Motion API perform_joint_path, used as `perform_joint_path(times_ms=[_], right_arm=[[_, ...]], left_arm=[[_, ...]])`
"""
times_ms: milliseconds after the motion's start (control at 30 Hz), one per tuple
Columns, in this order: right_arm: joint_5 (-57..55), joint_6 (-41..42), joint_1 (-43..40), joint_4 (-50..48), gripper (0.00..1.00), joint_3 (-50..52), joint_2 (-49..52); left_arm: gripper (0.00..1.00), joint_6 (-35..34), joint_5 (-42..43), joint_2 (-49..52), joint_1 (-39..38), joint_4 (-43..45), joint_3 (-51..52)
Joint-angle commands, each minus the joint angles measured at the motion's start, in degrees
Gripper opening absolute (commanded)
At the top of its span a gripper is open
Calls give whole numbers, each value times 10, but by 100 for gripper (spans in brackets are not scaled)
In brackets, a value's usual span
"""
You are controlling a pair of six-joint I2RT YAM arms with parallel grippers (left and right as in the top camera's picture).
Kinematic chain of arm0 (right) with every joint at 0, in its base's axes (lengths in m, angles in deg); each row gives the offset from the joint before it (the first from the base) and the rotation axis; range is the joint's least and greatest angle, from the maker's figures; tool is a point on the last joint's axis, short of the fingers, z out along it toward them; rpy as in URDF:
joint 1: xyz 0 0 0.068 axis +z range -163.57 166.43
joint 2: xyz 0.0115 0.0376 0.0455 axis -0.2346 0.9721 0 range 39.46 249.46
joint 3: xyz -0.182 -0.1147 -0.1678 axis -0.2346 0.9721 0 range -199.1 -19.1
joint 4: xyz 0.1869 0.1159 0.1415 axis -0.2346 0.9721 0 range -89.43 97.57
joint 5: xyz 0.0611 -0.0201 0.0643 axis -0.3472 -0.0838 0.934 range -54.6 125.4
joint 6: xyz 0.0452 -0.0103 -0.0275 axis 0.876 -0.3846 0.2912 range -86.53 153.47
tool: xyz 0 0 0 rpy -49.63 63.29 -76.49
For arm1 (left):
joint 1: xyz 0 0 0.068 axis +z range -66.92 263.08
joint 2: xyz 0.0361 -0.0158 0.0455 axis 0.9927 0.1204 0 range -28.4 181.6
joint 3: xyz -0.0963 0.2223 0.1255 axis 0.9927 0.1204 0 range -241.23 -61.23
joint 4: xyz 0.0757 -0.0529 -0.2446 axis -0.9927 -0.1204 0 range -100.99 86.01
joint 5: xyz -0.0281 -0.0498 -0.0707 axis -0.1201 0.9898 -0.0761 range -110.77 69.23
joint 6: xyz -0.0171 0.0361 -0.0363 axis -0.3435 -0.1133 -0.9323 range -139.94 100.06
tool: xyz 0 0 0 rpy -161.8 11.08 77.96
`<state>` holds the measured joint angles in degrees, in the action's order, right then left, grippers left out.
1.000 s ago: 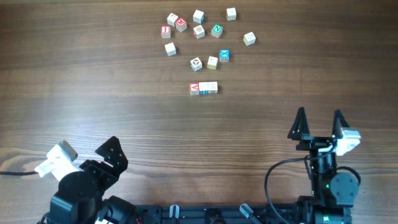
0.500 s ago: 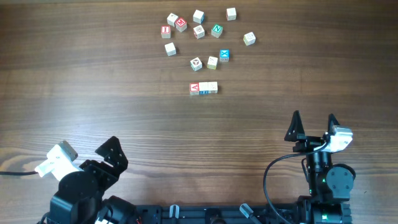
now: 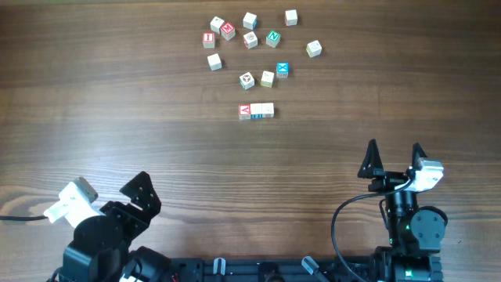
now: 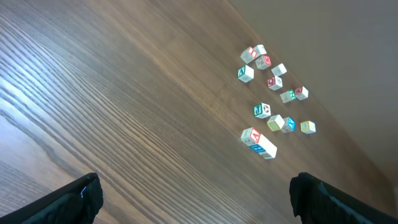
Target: Form a horizontal line
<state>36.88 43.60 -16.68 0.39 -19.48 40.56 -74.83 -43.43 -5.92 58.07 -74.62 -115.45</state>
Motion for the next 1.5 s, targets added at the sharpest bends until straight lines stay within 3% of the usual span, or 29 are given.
perform_joint_path(times_ms=[0,133,300,433,533,700,933,1267,1467], right_arm=[[8,-10,-4,0,100,1,-8],[8,-10,-4,0,100,1,-9],[8,-10,-4,0,100,1,-9],[8,-10,-4,0,100,1,-8],[8,-10,-4,0,100,1,-8],[8,-10,-4,0,100,1,-9],[8,-10,-4,0,100,1,-9],[8,-10,-4,0,100,1,-8],[8,-10,-4,0,100,1,-9]], left_arm=[[100,6,-4,-2,-2,0,2],[100,22,-45,-3,2,-5,8],[100,53,-59,-6,64,79,60],[100,195,5,-42,122,219,145],[100,262,63,-98,171,346,228],[100,282,150,-160,249,517,359],[100,339,152,-204,262,654,472],[100,446,197,-223,262,683,539],[100,475,214,-223,262,663,539]])
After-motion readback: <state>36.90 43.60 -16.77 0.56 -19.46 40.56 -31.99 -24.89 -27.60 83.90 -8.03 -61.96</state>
